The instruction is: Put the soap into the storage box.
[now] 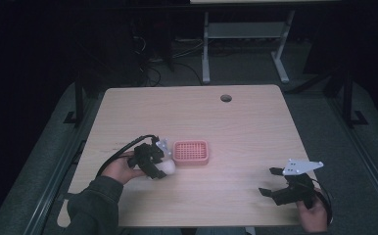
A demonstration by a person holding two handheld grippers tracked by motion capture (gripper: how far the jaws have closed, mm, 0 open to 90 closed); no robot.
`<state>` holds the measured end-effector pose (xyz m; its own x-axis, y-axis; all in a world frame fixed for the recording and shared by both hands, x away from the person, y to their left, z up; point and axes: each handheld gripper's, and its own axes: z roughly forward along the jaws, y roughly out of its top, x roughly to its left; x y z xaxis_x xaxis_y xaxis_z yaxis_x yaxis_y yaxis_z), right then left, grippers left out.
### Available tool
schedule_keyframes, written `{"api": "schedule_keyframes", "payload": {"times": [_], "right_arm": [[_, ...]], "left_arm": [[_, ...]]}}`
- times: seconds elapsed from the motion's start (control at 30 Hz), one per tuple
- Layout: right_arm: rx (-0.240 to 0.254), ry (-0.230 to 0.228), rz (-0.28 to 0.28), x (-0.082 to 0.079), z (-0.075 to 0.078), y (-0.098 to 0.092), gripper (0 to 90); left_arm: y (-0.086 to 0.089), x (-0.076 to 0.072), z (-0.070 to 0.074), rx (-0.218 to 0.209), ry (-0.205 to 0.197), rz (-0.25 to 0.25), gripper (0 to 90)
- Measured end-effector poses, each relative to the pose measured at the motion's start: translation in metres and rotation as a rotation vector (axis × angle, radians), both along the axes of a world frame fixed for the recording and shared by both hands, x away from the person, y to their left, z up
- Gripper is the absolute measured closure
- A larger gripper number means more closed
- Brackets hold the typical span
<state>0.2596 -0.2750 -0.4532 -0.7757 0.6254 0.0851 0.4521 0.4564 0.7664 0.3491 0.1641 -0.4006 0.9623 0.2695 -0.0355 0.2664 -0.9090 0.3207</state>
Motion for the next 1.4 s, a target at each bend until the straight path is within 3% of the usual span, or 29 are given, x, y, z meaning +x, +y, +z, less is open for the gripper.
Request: {"api": "schedule_keyframes", "payload": {"times": [1.4], "right_arm": [[0.015, -0.003, -0.006, 0.0, 0.001, -0.002, 14.1]], "left_arm": [[-0.028, 0.032, 0.016, 0.011, -0.003, -0.033, 49.8]]}}
